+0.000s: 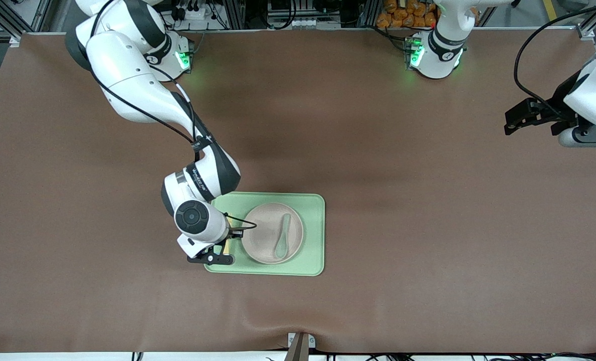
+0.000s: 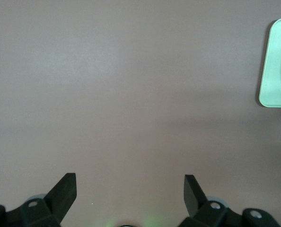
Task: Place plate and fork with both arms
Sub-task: 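Lower the fork onto the tray beside the plate and open the right gripper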
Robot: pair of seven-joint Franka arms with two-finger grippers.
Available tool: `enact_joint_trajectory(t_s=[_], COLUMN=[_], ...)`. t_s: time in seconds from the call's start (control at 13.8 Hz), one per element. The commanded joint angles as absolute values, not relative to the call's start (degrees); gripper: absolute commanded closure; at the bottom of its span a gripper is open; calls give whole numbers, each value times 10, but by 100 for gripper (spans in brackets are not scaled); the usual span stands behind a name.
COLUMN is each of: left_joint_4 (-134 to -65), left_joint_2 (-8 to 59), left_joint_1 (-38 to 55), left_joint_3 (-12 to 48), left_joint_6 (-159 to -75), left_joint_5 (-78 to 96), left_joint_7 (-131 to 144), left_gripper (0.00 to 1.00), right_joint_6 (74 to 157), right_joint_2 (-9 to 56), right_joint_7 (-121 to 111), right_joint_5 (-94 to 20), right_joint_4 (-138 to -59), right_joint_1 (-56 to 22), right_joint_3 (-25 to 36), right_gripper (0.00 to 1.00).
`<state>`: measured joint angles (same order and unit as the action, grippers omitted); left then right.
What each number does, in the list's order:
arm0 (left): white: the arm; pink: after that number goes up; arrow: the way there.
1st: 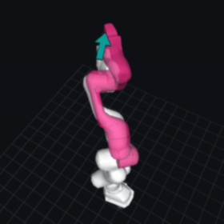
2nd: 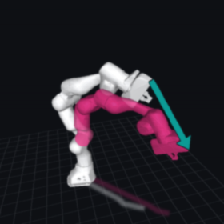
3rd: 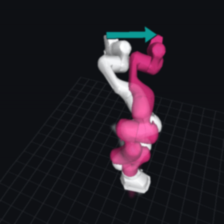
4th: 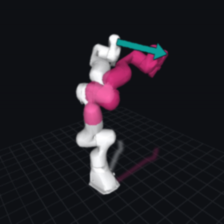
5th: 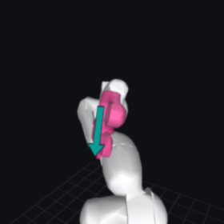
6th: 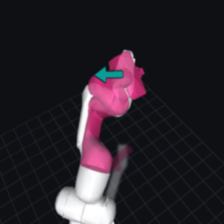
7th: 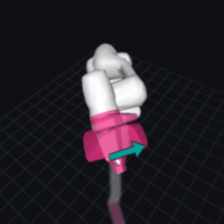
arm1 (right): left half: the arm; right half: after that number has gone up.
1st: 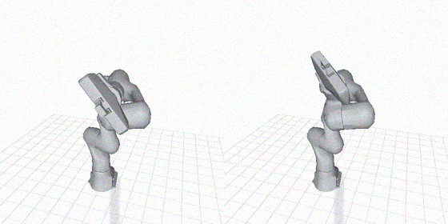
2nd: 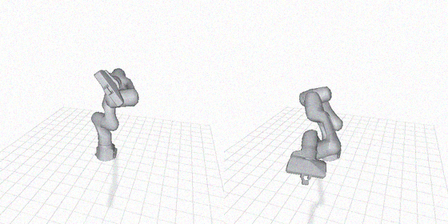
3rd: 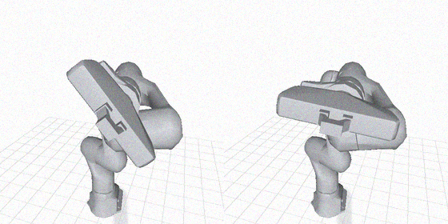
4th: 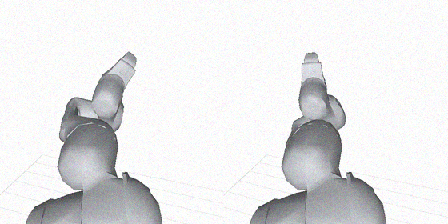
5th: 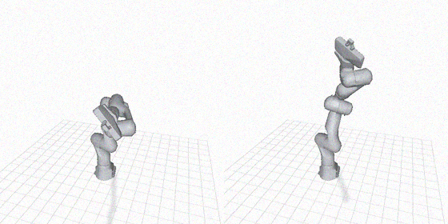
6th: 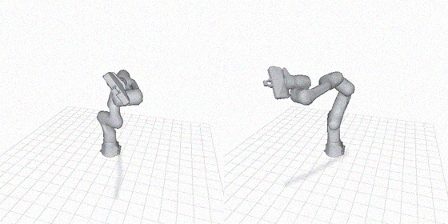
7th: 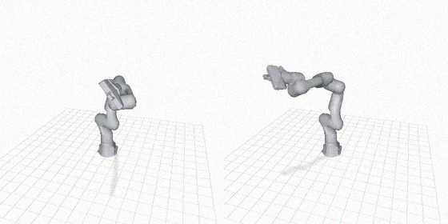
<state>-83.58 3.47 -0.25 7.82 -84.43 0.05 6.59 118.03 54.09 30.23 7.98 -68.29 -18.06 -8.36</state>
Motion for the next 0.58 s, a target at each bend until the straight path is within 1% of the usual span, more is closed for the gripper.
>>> enact_joint_trajectory(t_s=[0.0,0.07,0.22,0.29,0.36,0.43,0.51], left_joint_4=[-829,-829,-829,-829,-829,-829,-829], left_joint_2=[42,42,42,42,42,42,42], left_joint_1=[-3,-3,-2,-2,-2,-3,-4], left_joint_3=[80,80,80,80,80,80,80], left_joint_6=[-851,-851,-851,-851,-851,-851,-851], left_joint_5=[5,5,4,4,4,4,4], left_joint_7=[75,75,75,75,75,75,75], left_gripper=[0,0,0,0,0,0,0], right_joint_6=[1222,1241,1238,1233,1228,1225,1221], right_joint_2=[507,507,499,496,494,494,490], right_joint_7=[301,304,304,303,306,307,305], right_joint_5=[97,97,97,97,97,96,97], right_joint_4=[-751,-761,-766,-770,-769,-768,-766], right_joint_1=[-176,-178,-178,-177,-177,-177,-177], right_joint_3=[-91,-91,-91,-91,-91,-91,-91], right_gripper=[100,100,100,81,41,13,1])
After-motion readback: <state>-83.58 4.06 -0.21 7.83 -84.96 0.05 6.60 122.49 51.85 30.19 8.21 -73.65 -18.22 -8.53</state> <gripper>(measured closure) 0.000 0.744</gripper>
